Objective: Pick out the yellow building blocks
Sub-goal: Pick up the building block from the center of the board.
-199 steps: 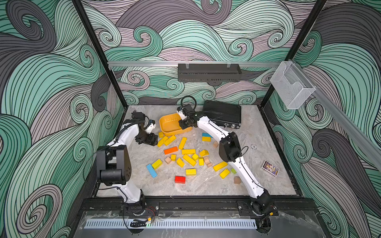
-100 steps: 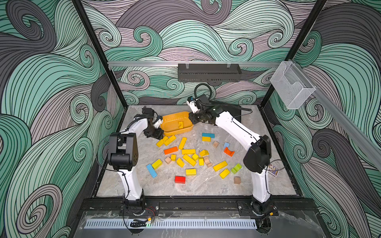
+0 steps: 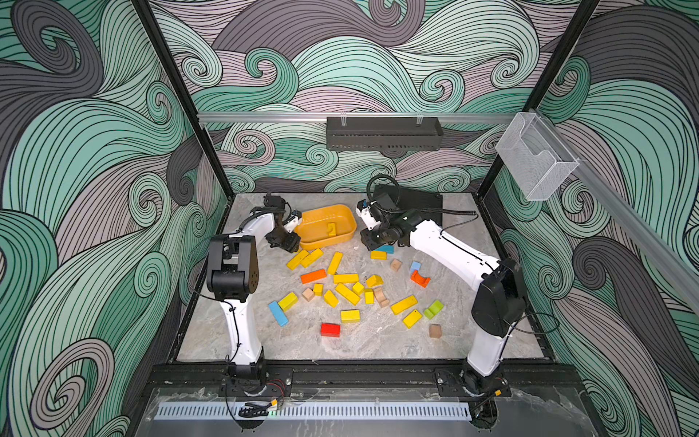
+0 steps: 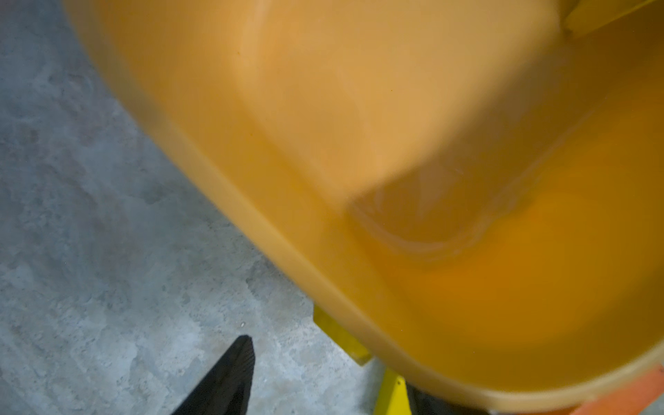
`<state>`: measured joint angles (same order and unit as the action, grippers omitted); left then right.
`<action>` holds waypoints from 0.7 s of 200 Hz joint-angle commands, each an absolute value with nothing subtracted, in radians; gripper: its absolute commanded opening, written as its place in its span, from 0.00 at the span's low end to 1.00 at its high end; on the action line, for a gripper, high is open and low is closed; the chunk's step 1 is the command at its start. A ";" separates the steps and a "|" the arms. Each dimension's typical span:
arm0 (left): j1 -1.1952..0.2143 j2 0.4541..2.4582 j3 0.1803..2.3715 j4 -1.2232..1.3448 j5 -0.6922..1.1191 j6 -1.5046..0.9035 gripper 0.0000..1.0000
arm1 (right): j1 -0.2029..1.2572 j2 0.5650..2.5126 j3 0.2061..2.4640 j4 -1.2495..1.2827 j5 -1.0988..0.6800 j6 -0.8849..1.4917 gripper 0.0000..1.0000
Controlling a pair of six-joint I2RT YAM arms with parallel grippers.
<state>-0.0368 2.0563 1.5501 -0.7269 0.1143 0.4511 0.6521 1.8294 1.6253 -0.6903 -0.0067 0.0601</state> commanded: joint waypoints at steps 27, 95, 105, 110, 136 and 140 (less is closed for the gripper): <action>-0.046 2.115 1.626 -0.808 0.184 0.531 0.59 | 0.647 1.775 1.601 -0.689 0.010 0.058 0.35; -0.052 2.128 1.614 -0.792 0.207 0.549 0.51 | 0.647 1.770 1.579 -0.689 0.015 0.060 0.35; -0.052 2.130 1.612 -0.790 0.207 0.551 0.50 | 0.648 1.769 1.576 -0.688 0.015 0.061 0.34; -0.052 2.130 1.611 -0.787 0.207 0.551 0.49 | 0.647 1.766 1.574 -0.689 0.015 0.061 0.34; -0.057 2.135 1.603 -0.774 0.181 0.542 0.45 | 0.648 1.758 1.558 -0.689 0.018 0.060 0.34; -0.057 2.134 1.602 -0.772 0.177 0.543 0.44 | 0.647 1.753 1.555 -0.689 0.018 0.060 0.34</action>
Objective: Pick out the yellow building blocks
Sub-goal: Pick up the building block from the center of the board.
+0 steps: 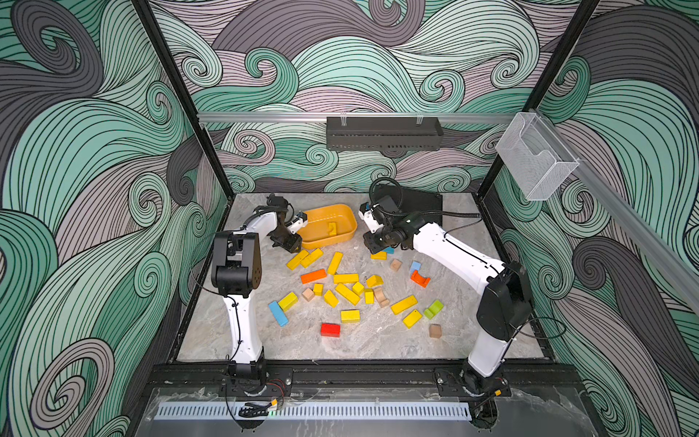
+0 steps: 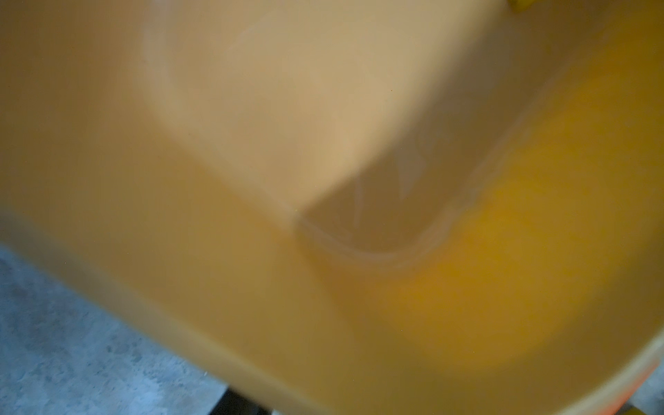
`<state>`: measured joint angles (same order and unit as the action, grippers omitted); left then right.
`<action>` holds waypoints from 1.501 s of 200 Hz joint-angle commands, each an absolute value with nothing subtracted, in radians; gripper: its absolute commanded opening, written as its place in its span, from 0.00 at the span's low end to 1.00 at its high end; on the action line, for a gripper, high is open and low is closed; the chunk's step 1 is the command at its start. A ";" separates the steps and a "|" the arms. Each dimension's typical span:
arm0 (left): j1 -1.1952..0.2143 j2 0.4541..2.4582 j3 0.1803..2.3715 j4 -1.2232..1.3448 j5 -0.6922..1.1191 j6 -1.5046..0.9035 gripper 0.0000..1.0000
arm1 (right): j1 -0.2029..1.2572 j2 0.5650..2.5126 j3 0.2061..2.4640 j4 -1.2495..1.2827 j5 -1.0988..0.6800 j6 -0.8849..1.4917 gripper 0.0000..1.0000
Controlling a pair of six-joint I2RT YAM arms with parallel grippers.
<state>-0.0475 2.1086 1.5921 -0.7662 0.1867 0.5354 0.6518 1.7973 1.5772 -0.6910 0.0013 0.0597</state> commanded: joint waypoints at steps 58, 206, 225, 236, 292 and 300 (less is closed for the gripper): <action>-0.061 2.149 1.608 -0.800 0.110 0.541 0.20 | 0.647 1.726 1.508 -0.686 0.029 0.064 0.34; -0.064 1.996 1.540 -0.950 0.100 0.560 0.00 | 0.647 1.732 1.477 -0.635 -0.007 0.084 0.33; -0.063 1.963 1.547 -0.977 0.101 0.557 0.00 | 0.647 1.735 1.477 -0.630 -0.017 0.089 0.33; -0.063 1.943 1.557 -1.002 0.107 0.557 0.00 | 0.647 1.735 1.475 -0.625 -0.021 0.089 0.33; -0.064 1.907 1.759 -1.116 0.190 0.509 0.00 | 0.647 1.737 1.468 -0.617 -0.034 0.090 0.32; -0.066 1.922 1.809 -1.119 0.215 0.500 0.00 | 0.647 1.734 1.466 -0.617 -0.036 0.092 0.32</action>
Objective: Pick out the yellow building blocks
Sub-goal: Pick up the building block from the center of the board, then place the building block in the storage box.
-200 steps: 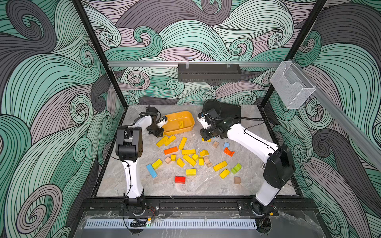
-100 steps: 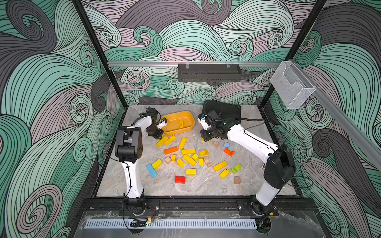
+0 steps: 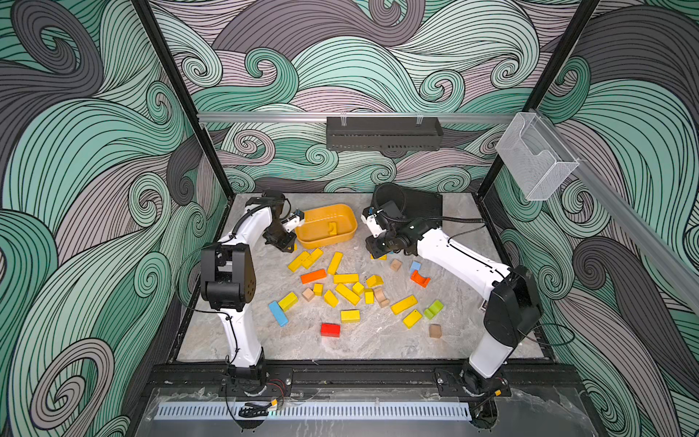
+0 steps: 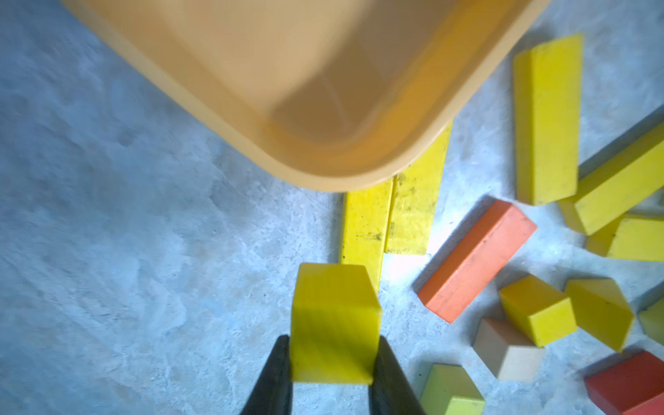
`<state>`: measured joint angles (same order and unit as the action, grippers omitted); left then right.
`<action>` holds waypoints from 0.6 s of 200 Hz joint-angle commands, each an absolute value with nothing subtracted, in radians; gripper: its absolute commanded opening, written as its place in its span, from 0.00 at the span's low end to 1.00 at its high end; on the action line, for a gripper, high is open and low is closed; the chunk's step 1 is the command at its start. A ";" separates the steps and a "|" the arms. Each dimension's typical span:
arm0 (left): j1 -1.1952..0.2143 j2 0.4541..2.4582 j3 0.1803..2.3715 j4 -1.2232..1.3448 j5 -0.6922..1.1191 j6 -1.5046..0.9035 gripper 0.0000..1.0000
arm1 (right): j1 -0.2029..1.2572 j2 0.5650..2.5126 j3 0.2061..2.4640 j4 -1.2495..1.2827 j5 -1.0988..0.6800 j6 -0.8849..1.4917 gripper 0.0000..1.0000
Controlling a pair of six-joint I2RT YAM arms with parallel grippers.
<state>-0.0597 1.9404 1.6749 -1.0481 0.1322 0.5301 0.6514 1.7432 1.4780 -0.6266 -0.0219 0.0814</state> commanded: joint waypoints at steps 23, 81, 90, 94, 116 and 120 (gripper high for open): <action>-0.072 1.988 1.942 -1.081 0.253 0.458 0.00 | 0.647 1.722 1.451 -0.617 -0.043 0.108 0.32; -0.109 2.278 2.284 -1.119 0.266 0.409 0.01 | 0.651 1.641 1.343 -0.618 -0.025 0.160 0.33; -0.119 2.305 2.294 -1.114 0.254 0.419 0.01 | 0.651 1.623 1.320 -0.618 -0.018 0.169 0.33; -0.123 2.317 2.295 -1.110 0.247 0.425 0.01 | 0.650 1.616 1.309 -0.619 -0.017 0.173 0.33; -0.143 2.361 2.294 -1.084 0.215 0.440 0.01 | 0.649 1.578 1.252 -0.627 -0.016 0.190 0.35; -0.145 2.368 2.294 -1.081 0.214 0.443 0.01 | 0.649 1.572 1.243 -0.629 -0.014 0.193 0.35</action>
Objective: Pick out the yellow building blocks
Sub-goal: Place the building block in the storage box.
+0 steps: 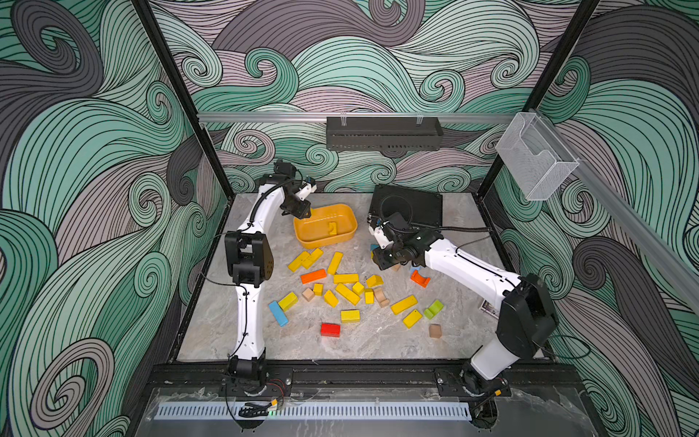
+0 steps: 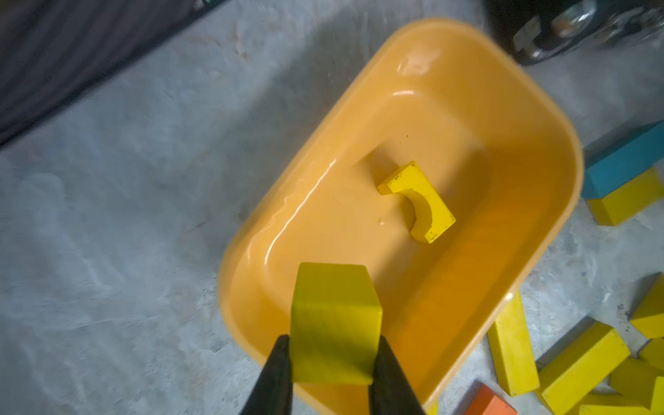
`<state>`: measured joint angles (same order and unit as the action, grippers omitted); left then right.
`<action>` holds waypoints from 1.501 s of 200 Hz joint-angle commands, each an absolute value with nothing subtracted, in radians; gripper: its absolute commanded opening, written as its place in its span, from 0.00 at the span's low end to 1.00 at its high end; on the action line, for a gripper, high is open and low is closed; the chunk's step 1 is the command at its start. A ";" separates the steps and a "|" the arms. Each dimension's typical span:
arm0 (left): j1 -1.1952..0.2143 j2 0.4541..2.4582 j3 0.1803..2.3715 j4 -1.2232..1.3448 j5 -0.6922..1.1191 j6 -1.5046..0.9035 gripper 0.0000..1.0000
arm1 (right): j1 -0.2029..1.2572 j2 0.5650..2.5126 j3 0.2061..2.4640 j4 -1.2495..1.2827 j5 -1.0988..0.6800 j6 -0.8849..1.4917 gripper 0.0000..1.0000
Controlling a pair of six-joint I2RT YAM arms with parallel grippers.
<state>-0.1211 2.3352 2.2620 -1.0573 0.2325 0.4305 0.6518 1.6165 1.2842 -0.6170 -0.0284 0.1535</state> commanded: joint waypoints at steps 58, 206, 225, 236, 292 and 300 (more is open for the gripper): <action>-0.180 2.440 2.294 -1.047 0.154 0.466 0.05 | 0.650 1.520 1.137 -0.637 -0.017 0.228 0.38; -0.253 2.424 2.294 -1.008 -0.028 0.460 0.57 | 0.651 1.385 0.930 -0.656 -0.002 0.331 0.49; -0.254 2.389 2.296 -1.005 -0.030 0.447 0.59 | 0.652 1.359 0.895 -0.670 -0.009 0.372 0.50; -0.254 2.360 2.299 -1.002 -0.035 0.426 0.64 | 0.652 1.342 0.874 -0.680 -0.011 0.395 0.51; -0.253 2.093 2.278 -1.054 -0.022 0.331 0.72 | 0.679 1.287 0.786 -0.689 -0.037 0.448 0.51; -0.253 2.039 2.232 -1.062 -0.017 0.330 0.72 | 0.682 1.289 0.784 -0.689 -0.037 0.444 0.51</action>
